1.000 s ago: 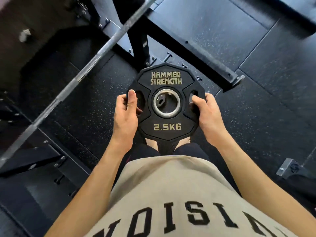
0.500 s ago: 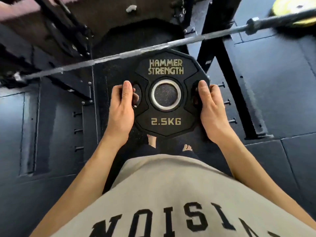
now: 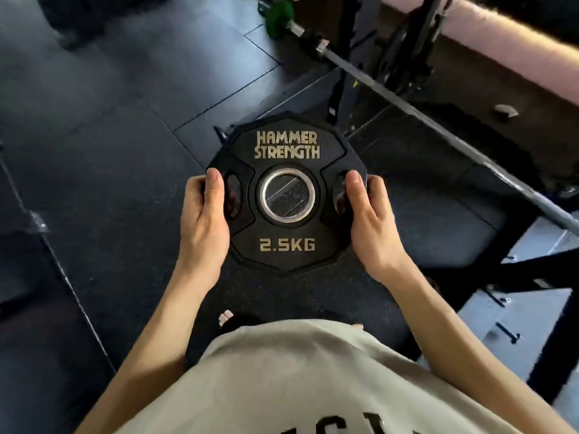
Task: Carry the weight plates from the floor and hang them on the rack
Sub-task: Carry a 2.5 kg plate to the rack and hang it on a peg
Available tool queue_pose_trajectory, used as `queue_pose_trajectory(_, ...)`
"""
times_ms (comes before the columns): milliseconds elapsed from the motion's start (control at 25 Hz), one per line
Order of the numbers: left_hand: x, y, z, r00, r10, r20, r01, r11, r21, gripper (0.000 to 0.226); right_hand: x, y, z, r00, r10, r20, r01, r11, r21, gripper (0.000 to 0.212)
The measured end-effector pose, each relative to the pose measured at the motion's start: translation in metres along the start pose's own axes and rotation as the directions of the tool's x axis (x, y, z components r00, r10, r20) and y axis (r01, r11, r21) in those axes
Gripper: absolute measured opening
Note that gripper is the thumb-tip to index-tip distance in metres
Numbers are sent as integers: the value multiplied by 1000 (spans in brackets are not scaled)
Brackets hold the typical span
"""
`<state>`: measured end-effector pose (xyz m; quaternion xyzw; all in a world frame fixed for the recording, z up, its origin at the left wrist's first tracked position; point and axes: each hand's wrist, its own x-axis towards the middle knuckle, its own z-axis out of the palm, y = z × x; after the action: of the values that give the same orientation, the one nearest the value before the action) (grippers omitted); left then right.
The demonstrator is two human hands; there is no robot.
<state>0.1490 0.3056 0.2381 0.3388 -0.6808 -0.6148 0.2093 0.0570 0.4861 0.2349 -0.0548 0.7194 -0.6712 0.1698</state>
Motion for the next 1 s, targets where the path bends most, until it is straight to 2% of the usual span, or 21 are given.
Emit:
queue_pose_trajectory(240,11,-18,-182,953,3,-303,-19,999,-48,30,-22,-15,190,968,-42,247,46,999,-10,30)
queue_pose_trajectory(400,27,-19,-284,906,17,-423,-51,996,-68,28,-35,-33,299,936,-39,350,50,998,-23,28)
queue_pose_trajectory(680,95,-30,-382,848,-35,-528,-62,984,-165,30,-4,-48,434,899,-6,437,52,994,-95,27)
queue_pose_trajectory(1000,271,-35,-466,852,-34,-523,-53,987,-152,32,117,-63,594,893,6,451,38,995,-88,26)
